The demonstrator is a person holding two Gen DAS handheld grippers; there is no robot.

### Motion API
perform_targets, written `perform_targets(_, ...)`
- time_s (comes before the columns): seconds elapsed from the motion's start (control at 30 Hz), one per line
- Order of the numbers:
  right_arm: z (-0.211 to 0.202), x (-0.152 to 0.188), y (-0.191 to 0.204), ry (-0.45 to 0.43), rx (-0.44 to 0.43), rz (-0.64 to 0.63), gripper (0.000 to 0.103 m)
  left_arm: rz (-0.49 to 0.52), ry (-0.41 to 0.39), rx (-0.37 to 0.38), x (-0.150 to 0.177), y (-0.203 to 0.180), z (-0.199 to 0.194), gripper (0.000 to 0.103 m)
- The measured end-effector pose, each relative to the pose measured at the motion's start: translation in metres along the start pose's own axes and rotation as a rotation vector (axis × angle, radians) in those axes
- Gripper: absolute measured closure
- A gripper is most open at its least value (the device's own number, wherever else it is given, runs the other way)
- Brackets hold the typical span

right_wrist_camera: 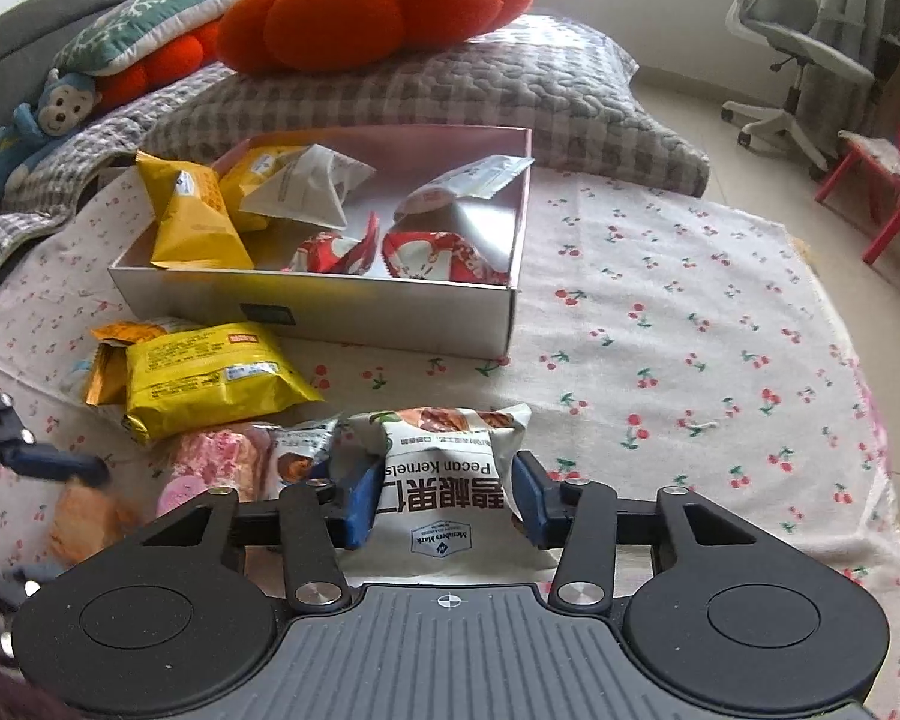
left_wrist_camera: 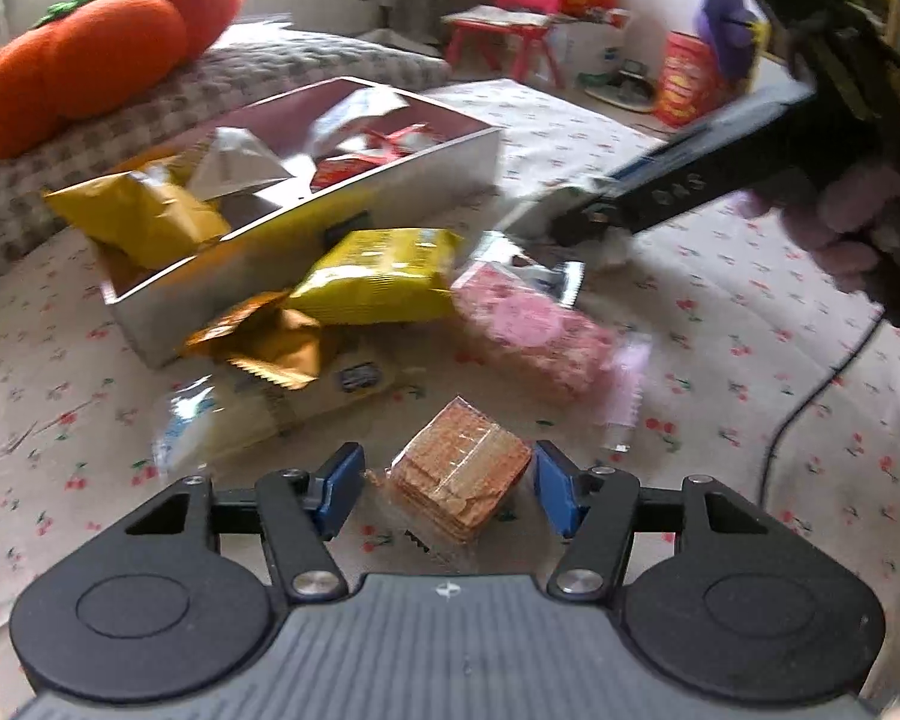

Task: Organize snacks
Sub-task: 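Grasp orange wafer block with left tool while right tool lifts pecan packet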

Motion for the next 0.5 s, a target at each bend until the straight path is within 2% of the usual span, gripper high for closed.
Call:
perform_targets(0.17, -0.005, 0.007, -0.012, 0.010, 0.026, 0.021, 0.060, -0.064, -0.007, -0.062, -0.001, 0.013, -0.001, 0.045)
perform_targets(0.3, -0.008, 0.011, -0.016, 0.012, 0.025, 0.029, 0.059, -0.065, 0.003, -0.066, -0.002, 0.017, 0.000, 0.042)
perform_targets(0.4, -0.009, 0.013, -0.015, 0.014, 0.013, 0.026, 0.054, -0.051, -0.005, -0.063, -0.003, 0.014, 0.000, 0.039)
perform_targets(0.47, -0.009, 0.013, -0.013, 0.020, -0.002, 0.024, 0.043, -0.033, -0.006, -0.056, -0.004, 0.012, -0.001, 0.038)
perform_targets(0.5, -0.009, 0.013, -0.013, 0.021, -0.006, 0.027, 0.041, -0.026, -0.009, -0.051, -0.004, 0.011, -0.002, 0.037)
Point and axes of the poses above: each gripper's, at about its wrist camera, not at the fingertips, and z roughly the way its jaws point, y to its left, x to its underside, the point moved 9 cm from there along z, roughly the way its jaws point, and after that the axes turned 7 degrees about -z, right-handed, at the moved point
